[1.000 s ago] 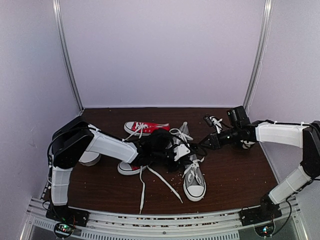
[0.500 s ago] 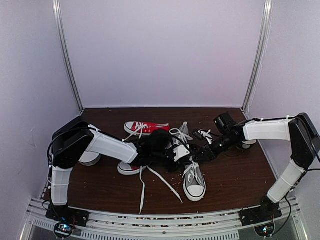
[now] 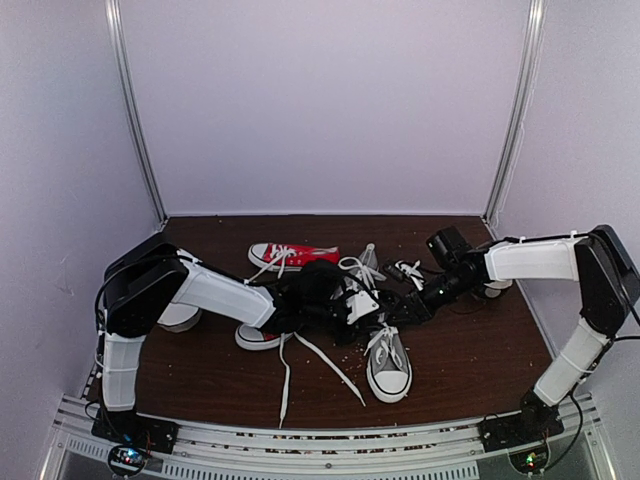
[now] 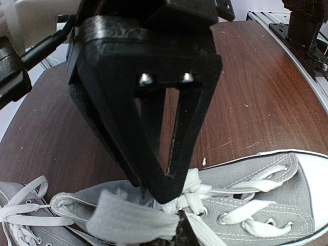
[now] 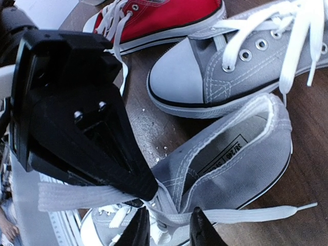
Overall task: Tie the shoes
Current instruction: Adjust the half-tied shoelace on the shoe.
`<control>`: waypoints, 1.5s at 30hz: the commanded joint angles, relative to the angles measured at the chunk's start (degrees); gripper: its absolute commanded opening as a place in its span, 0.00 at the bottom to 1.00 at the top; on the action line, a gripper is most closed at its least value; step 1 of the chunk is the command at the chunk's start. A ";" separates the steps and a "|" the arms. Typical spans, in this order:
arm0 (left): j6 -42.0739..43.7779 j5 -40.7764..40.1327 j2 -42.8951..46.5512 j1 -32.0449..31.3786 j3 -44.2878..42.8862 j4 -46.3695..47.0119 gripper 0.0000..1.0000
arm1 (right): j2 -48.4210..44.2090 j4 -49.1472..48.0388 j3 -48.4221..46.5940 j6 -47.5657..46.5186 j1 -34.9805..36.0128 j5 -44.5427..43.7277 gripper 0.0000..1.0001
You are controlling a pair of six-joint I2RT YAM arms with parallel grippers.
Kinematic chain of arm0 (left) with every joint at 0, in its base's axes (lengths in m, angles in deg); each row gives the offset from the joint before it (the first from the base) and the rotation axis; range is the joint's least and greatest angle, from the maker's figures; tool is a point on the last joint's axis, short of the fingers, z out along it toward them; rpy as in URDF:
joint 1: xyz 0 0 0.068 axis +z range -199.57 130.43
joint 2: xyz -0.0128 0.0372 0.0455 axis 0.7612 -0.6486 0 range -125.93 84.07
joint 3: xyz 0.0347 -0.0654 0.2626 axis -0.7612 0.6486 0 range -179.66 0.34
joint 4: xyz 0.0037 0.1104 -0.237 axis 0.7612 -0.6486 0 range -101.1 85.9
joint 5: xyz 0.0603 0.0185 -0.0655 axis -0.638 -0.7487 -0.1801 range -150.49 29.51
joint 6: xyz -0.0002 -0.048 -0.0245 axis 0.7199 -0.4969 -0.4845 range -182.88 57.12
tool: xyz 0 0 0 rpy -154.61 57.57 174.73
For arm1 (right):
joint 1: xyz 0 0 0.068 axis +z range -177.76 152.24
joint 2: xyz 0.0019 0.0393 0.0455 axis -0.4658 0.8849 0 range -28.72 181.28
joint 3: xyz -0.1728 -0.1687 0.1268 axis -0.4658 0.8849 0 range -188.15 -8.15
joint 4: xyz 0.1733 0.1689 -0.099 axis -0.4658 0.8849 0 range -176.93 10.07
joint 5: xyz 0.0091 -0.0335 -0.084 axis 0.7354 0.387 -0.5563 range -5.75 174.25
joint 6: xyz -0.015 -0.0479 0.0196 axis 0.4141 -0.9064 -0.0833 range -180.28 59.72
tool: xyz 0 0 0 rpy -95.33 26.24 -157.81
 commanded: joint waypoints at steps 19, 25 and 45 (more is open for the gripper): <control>-2.25 0.99 1.74 1.02 2.15 4.65 0.13 | -2.74 -1.45 0.92 2.10 -0.24 -0.44 0.00; -6.28 0.63 2.48 1.89 2.27 2.96 0.37 | -6.12 -2.29 3.13 4.24 -0.04 -0.92 0.00; -10.22 6.96 -0.16 2.86 0.00 5.51 0.34 | -2.61 -3.88 1.13 5.42 -2.45 -2.33 0.23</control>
